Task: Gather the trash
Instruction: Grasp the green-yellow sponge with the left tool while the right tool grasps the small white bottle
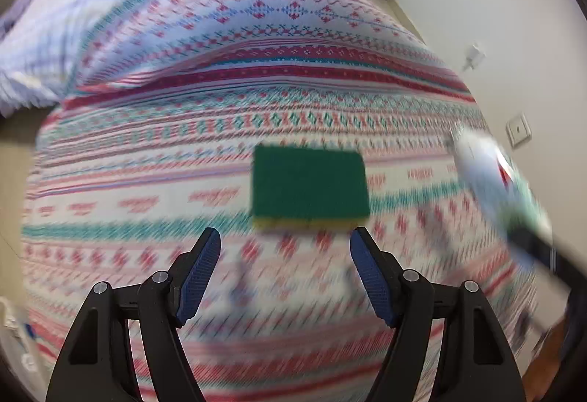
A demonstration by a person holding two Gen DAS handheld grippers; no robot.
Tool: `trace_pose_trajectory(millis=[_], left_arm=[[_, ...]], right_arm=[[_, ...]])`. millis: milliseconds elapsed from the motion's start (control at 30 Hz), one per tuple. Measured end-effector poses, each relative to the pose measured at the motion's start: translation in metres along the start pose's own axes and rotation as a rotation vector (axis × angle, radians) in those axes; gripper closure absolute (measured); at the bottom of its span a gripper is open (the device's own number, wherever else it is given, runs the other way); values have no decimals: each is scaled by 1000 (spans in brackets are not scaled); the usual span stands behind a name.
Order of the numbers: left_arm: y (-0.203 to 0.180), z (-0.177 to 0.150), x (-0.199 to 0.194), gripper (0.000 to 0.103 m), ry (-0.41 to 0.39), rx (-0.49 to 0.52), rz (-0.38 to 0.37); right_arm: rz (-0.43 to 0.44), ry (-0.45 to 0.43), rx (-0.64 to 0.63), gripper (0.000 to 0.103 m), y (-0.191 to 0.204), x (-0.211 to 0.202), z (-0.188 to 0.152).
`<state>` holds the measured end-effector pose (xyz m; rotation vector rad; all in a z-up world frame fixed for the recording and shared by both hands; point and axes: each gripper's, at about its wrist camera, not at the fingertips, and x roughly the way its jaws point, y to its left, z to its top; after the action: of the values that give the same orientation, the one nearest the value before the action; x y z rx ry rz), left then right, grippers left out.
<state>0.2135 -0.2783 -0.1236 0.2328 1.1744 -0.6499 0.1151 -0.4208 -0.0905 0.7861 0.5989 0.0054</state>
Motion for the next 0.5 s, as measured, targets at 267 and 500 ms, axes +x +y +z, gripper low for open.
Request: trace_pose_trajectory(millis=[267,500], left_arm=[[19,16,34,66,-67,-184,-76],[26,-1,3,88,-76,-231,-119]], right_arm=[[41,-25,-10,65,-8,-13,5],[61,-39,-18,65,-5,-15,5]])
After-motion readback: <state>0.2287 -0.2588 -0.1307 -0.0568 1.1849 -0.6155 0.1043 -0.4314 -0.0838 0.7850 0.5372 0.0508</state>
